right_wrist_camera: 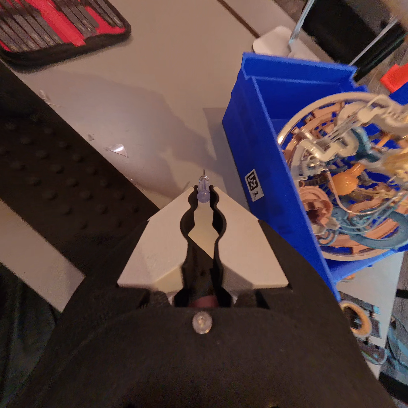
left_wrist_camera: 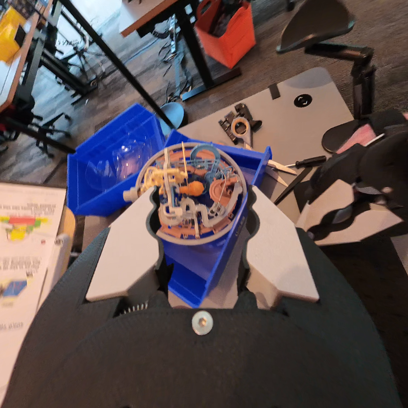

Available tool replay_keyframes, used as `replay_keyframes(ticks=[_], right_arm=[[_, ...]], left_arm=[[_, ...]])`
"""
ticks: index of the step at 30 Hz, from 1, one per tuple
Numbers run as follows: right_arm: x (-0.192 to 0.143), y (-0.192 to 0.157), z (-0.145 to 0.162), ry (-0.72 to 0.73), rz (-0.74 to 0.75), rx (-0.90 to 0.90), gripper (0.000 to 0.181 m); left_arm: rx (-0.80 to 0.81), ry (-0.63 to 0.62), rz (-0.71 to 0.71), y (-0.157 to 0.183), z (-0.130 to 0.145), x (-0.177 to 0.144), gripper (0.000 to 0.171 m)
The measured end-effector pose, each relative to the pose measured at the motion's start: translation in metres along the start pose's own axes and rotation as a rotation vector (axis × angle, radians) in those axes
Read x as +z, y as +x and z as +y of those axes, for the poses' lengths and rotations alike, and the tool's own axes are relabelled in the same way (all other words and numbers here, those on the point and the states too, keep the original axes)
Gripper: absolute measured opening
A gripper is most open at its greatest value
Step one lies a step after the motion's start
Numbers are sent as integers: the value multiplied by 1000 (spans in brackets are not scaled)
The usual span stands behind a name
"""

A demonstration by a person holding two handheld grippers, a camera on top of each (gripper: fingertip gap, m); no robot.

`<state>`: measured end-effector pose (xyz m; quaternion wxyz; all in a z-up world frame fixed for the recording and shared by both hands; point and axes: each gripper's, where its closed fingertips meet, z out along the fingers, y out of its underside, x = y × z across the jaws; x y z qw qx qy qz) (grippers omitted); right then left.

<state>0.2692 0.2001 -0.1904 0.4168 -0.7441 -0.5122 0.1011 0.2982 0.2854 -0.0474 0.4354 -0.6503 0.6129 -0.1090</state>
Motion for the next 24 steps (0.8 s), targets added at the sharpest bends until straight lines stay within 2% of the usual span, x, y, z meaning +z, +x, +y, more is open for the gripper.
replay_keyframes(ticks=[6, 9, 12, 15, 19, 22, 24], right_arm=[[43, -13, 29, -90, -69, 96, 9], [53, -26, 52, -193, -113, 116, 49], [41, -21, 42, -108, -91, 163, 48], [18, -16, 6, 54, -57, 183, 48], [-16, -41, -75, 332, -135, 219, 68], [-26, -62, -121, 440, -140, 163, 81], [-31, -72, -147, 521, -120, 123, 90]], left_arm=[[-203, -108, -187, 8, 84, -28, 84], [-265, -138, -202, 26, 123, -41, 85], [-313, -168, -250, 39, 156, -53, 83], [-407, -153, -299, 45, 176, -58, 89], [-461, -180, -486, 31, 199, -62, 108], [-472, -162, -546, 24, 199, -61, 112], [-479, -158, -592, 19, 199, -62, 109]])
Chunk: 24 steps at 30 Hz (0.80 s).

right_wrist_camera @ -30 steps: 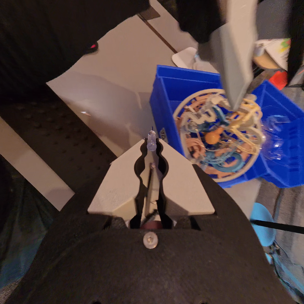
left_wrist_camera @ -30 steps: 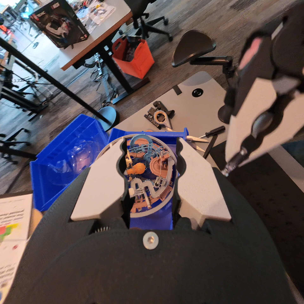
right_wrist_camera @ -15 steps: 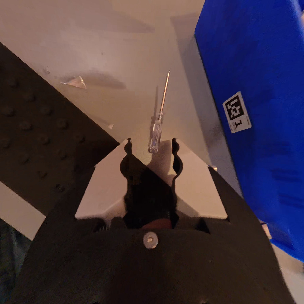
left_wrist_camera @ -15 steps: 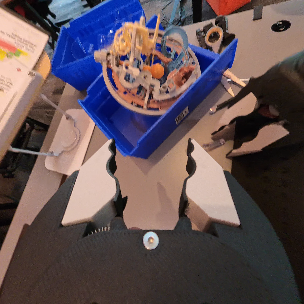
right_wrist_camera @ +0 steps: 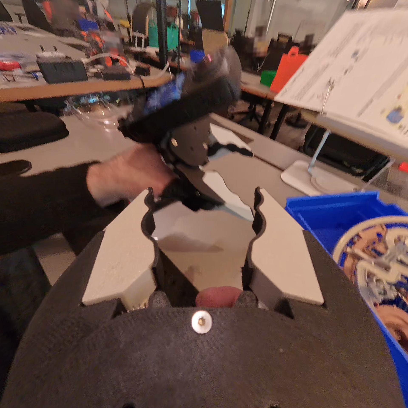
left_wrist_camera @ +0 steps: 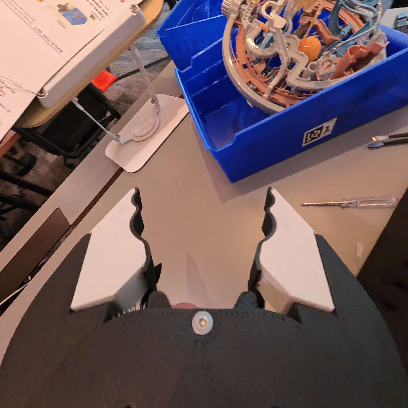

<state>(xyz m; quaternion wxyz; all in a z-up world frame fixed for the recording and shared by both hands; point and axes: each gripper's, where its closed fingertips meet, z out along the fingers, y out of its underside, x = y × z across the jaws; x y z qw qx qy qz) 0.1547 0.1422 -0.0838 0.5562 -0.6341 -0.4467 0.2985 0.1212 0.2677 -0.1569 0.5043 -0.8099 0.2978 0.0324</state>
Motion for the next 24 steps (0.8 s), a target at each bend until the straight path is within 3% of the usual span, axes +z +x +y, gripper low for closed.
replay_keyframes(ticks=[3, 6, 13, 22, 24], right_arm=[[13, -6, -25, 61, 36, 28, 106], [30, 0, -26, 31, 81, 93, 127], [52, 6, -5, -39, 121, 154, 126], [50, 9, 2, -93, 118, 118, 124], [48, 10, 2, -124, 153, 65, 122]], left_arm=[[31, -2, -126, -13, 3, 8, 117], [63, 27, -250, -27, 3, 12, 129], [61, 38, -333, -39, 9, 17, 142], [75, 21, -346, -44, 15, 20, 142], [84, 2, -353, -45, 17, 25, 149]])
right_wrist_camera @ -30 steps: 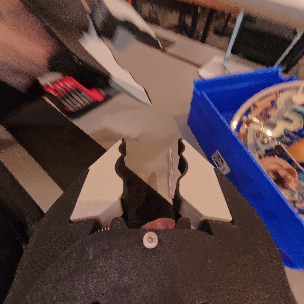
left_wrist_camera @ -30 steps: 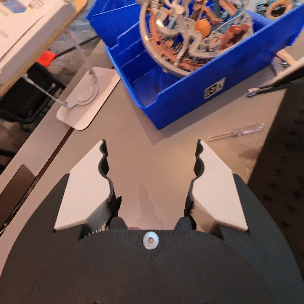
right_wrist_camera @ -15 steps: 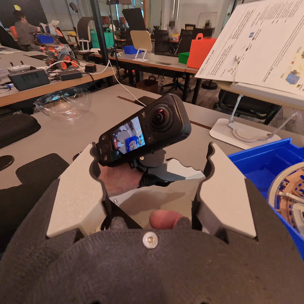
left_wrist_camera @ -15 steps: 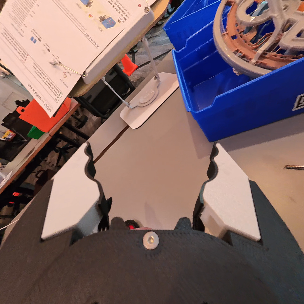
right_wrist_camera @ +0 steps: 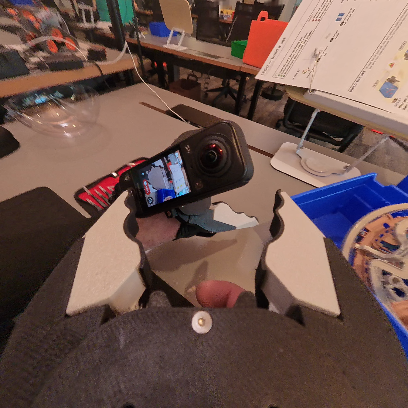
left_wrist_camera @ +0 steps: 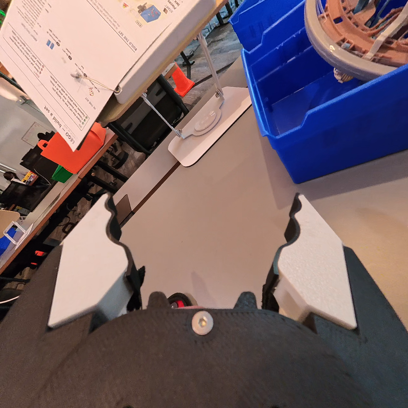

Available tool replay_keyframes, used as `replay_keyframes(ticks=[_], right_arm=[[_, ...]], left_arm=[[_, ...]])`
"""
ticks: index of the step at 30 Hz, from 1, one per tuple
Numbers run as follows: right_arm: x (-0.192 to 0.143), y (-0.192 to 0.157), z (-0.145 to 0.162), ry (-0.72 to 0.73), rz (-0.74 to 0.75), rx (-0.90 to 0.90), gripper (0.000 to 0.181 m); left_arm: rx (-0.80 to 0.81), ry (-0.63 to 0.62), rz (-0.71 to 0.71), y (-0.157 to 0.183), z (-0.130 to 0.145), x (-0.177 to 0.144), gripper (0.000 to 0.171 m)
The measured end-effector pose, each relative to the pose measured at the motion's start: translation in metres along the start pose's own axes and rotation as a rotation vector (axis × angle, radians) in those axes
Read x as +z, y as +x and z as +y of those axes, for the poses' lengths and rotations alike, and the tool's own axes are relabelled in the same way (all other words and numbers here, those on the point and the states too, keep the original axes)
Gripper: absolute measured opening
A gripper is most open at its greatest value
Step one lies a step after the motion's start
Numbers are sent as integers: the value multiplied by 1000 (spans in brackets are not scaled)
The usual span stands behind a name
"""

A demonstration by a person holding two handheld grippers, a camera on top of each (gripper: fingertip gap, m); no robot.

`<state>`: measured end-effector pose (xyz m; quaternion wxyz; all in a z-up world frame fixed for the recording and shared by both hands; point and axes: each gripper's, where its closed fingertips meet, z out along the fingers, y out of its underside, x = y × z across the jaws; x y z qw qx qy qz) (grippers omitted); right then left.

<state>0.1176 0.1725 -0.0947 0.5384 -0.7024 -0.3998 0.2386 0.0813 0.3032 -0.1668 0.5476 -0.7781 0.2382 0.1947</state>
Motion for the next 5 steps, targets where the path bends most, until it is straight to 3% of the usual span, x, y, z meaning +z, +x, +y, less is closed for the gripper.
replay_keyframes(ticks=[2, 5], right_arm=[[0, 4, -2, -18, 48, -75, 121], [2, 8, -1, -33, 37, -51, 124]], left_arm=[[6, -46, 37, 9, 10, 5, 150], [6, -34, 16, 7, 8, 4, 148]])
